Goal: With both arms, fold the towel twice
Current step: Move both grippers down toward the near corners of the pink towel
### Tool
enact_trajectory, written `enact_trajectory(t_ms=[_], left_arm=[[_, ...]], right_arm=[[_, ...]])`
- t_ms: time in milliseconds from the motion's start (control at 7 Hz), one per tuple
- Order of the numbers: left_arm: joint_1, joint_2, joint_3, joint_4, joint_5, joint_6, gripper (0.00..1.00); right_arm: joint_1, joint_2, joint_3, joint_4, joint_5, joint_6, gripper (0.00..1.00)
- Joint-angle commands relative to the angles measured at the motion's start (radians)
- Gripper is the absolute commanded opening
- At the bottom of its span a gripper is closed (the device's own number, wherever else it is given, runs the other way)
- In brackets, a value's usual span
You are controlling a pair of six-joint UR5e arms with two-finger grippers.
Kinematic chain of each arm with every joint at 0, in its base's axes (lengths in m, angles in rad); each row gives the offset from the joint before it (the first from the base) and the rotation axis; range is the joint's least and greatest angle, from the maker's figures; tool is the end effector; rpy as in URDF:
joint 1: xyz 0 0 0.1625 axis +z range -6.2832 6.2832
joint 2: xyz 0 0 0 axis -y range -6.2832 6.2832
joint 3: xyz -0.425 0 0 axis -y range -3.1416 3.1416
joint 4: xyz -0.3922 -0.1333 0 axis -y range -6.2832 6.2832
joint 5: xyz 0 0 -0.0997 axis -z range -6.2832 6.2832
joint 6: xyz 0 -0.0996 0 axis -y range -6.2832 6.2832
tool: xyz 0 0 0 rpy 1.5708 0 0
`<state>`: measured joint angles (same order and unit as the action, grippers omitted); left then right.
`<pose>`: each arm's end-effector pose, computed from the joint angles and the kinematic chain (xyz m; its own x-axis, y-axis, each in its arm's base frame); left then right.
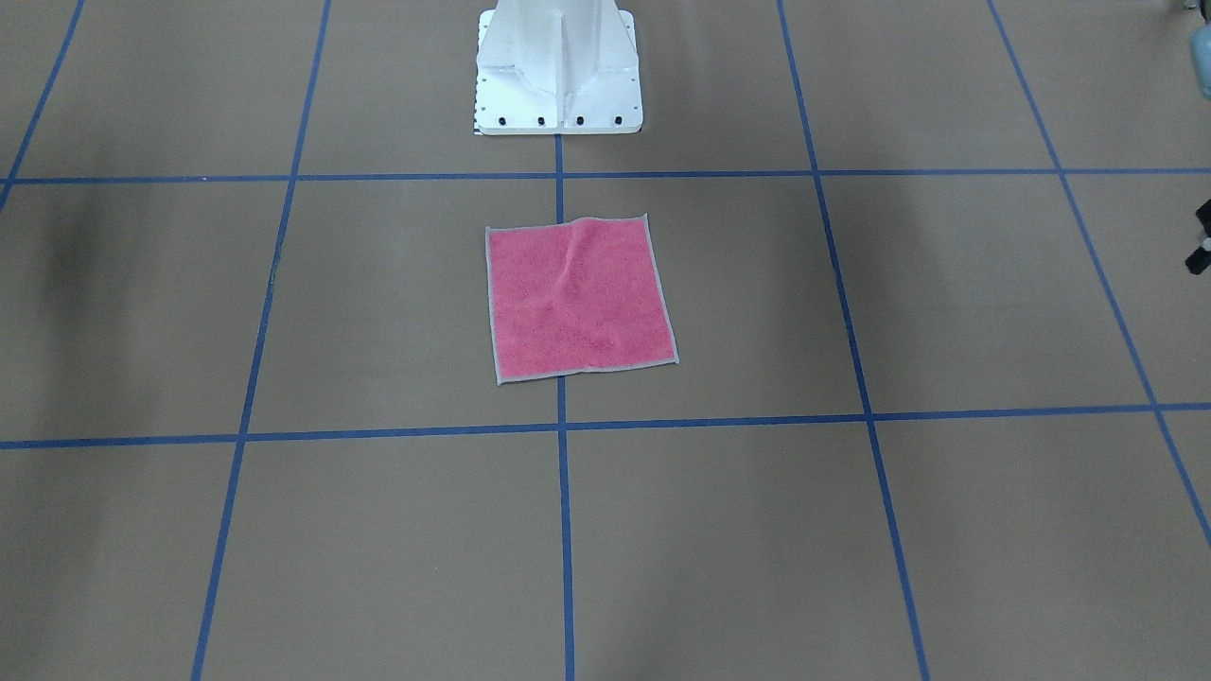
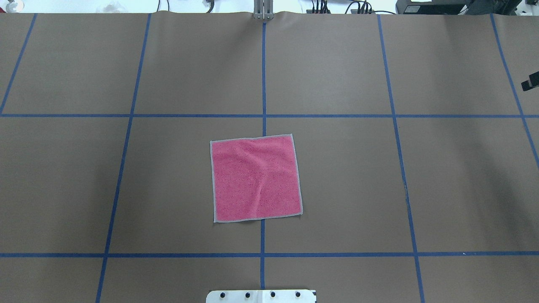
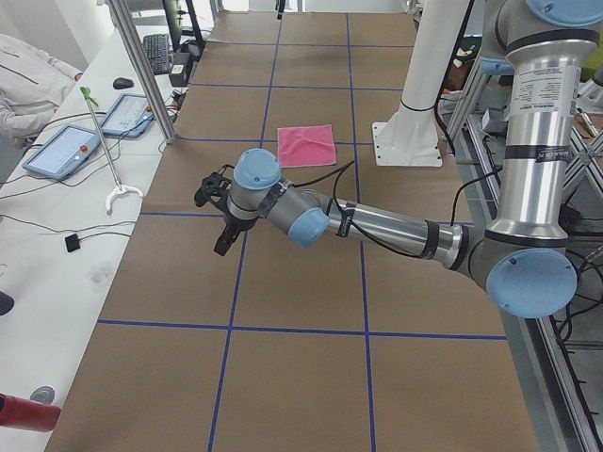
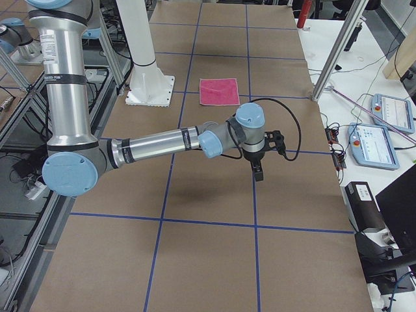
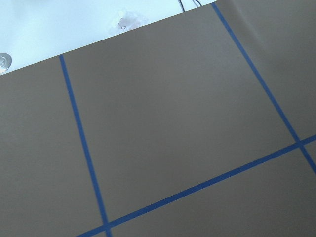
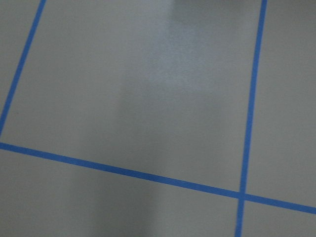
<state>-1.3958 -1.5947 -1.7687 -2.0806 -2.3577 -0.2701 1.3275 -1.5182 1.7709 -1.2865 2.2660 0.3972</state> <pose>0.0277 -0.5170 0.4868 0.6252 0.3719 -0.6861 0.0387 0.8633 0.5032 -0.0595 -0.5281 0.5036 0.6946 -0.1413 0.7054 -0.0669 0.9636 0.2588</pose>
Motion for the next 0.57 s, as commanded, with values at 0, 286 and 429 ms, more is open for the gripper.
enact_trajectory(t_ms=[0, 286, 429], left_arm=[[0.162, -0.033, -0.005, -0.143, 0.009, -0.321, 1.00], [0.324, -0.045, -0.094, -0.174, 0.081, -0.697, 1.00], [0.448, -0.050, -0.156, -0.174, 0.172, -0.900, 1.00]], right_arm=[[-0.123, 0.000, 0.044, 0.195, -0.011, 0.361, 1.00], [-0.215, -0.011, 0.118, 0.239, -0.066, 0.593, 1.00], [-0.249, -0.014, 0.168, 0.239, -0.077, 0.708, 1.00]])
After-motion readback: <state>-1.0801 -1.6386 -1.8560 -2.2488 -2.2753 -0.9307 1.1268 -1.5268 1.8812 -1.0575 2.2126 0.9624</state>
